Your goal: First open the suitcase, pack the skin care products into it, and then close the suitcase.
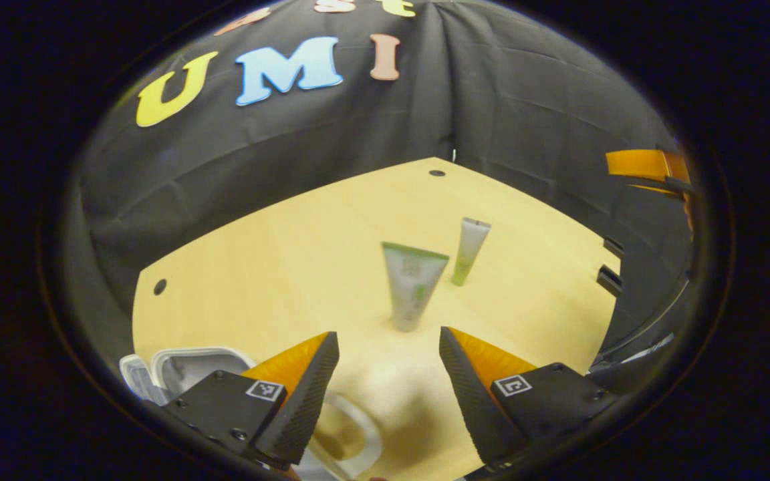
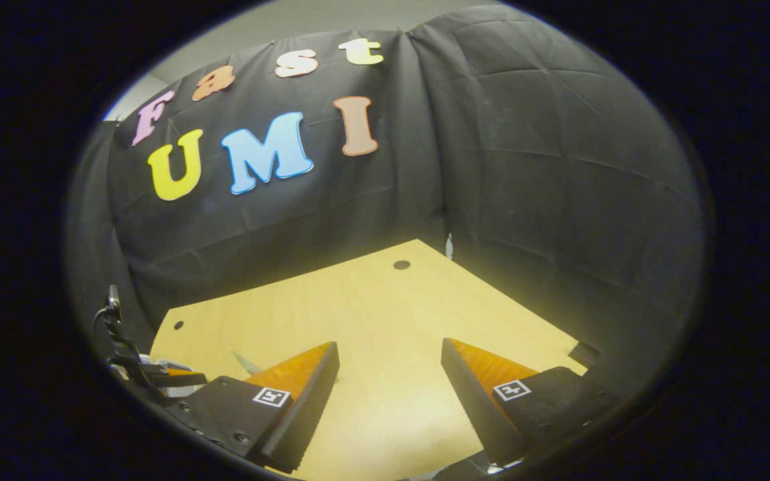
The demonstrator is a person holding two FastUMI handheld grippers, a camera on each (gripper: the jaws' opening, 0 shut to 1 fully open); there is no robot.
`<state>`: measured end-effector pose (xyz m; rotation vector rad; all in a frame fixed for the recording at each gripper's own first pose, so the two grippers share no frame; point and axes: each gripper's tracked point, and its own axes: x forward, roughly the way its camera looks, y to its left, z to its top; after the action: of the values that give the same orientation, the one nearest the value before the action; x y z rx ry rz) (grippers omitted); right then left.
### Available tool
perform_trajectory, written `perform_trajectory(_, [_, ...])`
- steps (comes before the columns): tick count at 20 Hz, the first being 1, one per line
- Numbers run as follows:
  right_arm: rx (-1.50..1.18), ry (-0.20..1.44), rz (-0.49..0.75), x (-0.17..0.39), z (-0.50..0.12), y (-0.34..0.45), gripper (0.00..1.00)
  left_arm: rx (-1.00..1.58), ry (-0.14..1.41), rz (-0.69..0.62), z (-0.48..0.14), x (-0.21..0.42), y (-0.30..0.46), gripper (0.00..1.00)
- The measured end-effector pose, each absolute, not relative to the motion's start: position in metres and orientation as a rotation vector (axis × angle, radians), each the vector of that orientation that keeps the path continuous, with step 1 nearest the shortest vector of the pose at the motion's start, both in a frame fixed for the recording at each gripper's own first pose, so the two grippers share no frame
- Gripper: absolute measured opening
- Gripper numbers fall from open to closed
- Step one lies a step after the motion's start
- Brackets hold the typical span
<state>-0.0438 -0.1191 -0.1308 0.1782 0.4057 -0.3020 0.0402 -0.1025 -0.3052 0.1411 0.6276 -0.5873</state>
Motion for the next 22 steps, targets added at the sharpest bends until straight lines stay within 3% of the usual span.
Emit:
perform_trajectory(9, [0.173,0.447,-0.387,-0.066,-0.141,-0.159,0.94,0.156,0.597,-0.423,-0.337,0.101,-0.159,0.98])
perform_trajectory(13, [0.141,0.487,-0.366,-0.062,-0.149,-0.156,0.94,0.178,0.574,-0.164,-0.348,0.130,-0.148,0.98])
perform_trajectory(15, [0.113,0.495,-0.351,-0.062,-0.149,-0.155,0.94,0.171,0.616,-0.101,-0.362,0.131,-0.147,0.98])
perform_trajectory(17, [0.087,0.513,-0.330,-0.059,-0.154,-0.152,0.94,0.168,0.624,-0.031,-0.363,0.132,-0.130,0.54])
perform_trajectory(20, [0.070,0.539,-0.285,-0.053,-0.161,-0.142,0.94,0.115,0.629,-0.032,-0.365,0.137,-0.123,0.40])
perform_trajectory(22, [0.072,0.559,-0.246,-0.047,-0.168,-0.132,0.94,0.099,0.633,-0.028,-0.365,0.136,-0.116,0.36])
